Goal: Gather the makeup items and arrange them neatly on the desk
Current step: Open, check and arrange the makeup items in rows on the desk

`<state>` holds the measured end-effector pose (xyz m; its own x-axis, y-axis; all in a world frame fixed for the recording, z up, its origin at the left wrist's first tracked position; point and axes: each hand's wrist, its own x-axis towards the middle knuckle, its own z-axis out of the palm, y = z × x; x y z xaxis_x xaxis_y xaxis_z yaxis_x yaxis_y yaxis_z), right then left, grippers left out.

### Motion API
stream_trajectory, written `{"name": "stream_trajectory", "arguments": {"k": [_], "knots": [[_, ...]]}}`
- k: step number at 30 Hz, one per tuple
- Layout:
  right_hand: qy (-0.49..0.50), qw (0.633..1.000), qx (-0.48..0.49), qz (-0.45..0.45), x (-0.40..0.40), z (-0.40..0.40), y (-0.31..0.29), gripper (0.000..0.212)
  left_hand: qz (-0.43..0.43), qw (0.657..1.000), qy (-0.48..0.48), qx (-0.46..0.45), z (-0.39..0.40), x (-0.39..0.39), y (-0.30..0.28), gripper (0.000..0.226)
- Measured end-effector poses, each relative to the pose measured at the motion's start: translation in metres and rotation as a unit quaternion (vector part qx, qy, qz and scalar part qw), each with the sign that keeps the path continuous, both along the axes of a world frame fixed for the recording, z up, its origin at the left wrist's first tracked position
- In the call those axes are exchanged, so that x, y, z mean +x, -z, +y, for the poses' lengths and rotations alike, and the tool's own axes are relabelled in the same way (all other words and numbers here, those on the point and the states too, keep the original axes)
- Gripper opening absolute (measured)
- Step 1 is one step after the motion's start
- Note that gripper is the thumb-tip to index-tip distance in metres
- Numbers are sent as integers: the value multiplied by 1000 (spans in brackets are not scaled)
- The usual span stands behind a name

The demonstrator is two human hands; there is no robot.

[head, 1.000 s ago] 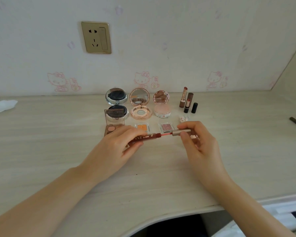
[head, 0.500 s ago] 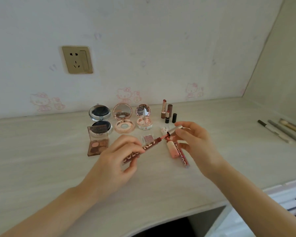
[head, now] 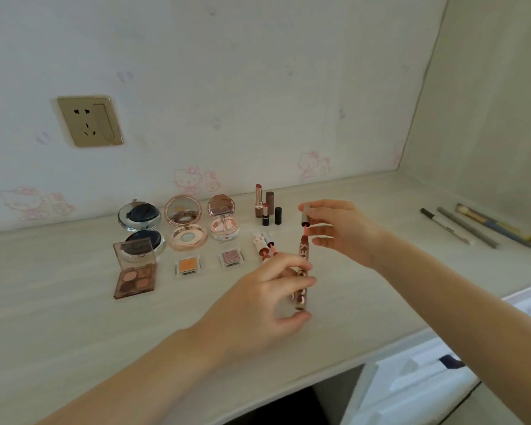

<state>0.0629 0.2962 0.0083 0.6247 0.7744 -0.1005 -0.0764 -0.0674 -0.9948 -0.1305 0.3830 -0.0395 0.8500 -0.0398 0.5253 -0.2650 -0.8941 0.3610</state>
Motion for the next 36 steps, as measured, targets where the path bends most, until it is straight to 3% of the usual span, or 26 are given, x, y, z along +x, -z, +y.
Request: {"name": "stream_trajectory", "arguments": {"k": [8, 16, 36], "knots": [[-17, 993, -80, -89, 23, 9, 2, 17, 18, 998, -28, 57, -23, 34, 5, 37], [-58, 954, -202, -216, 31, 38, 10, 20, 17, 995, -63, 78, -18, 52, 20, 27], [-80, 937, -214, -266, 36, 80, 27, 19, 31, 994, -76, 70, -4, 51, 27, 28]]}}
